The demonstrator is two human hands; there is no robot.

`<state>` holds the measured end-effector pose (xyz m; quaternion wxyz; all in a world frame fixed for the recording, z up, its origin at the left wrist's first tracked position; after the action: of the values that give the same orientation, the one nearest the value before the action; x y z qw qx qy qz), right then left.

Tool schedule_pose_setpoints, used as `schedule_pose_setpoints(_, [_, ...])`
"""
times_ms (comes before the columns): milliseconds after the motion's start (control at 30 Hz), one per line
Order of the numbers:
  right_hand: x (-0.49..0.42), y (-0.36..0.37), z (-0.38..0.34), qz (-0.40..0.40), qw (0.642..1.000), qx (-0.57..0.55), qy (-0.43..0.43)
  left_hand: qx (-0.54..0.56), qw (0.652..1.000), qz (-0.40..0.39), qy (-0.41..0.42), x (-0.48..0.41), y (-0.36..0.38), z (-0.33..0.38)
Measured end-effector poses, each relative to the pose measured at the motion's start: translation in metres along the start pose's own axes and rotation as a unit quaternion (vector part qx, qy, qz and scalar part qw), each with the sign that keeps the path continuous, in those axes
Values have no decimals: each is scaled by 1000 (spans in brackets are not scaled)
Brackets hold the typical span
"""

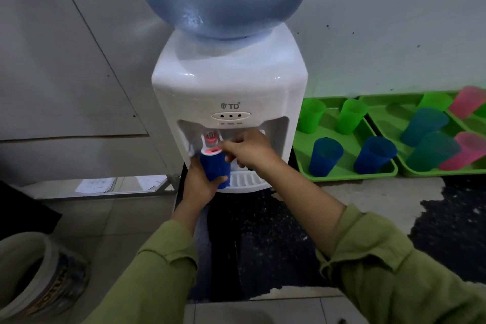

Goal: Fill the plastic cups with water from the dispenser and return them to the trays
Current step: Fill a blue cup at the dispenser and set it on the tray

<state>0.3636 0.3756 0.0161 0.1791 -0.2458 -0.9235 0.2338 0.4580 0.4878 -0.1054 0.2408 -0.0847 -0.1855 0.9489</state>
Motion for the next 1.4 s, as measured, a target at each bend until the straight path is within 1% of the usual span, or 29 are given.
schedule_pose_setpoints(100, [-5,9,10,-3,999,-26,21,-9,1000,3,-5,-2,-1,-7])
schedule_pose_setpoints(167, [-5,15,19,-6,999,-21,36,-4,1000,10,-17,-5,-2,-18])
schedule_pose_setpoints(233, [-7,23,31,-9,999,-12,49,-14,1000,11,-26,-2,-2,-12])
schedule_pose_setpoints(300, [-11,31,40,-12,999,6,52,-29,999,13,-15,0,-1,-5])
schedule_pose_setpoints(467, [-28,43,50,20,997,59,40,-66,997,28,5,3,1,1])
schedule_pose_setpoints(667, [-36,49,51,57,993,93,41,-66,997,34,5,4,0,5])
schedule_pose_setpoints(767, [-30,48,52,68,993,93,30,-68,997,31,13,5,-2,6])
schedule_pose_setpoints(900, [-13,43,60,91,995,50,-4,-68,997,30,15,8,-3,10])
schedule_pose_setpoints(1133, [1,25,91,80,990,119,11,-59,998,32,4,23,0,9])
schedule_pose_setpoints(1400, [15,5,125,78,988,134,17,-34,998,52,-34,53,6,2])
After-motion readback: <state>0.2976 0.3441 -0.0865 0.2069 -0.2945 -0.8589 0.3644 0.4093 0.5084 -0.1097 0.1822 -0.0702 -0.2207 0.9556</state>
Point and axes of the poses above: each hand's wrist, its own x-axis away from the middle knuckle, its own y-axis out of the palm, z = x × y, the point moved 6 cm from there along -x, towards the middle knuckle, and after that the axes turned 3 degrees about y, right-handed, at the moved point
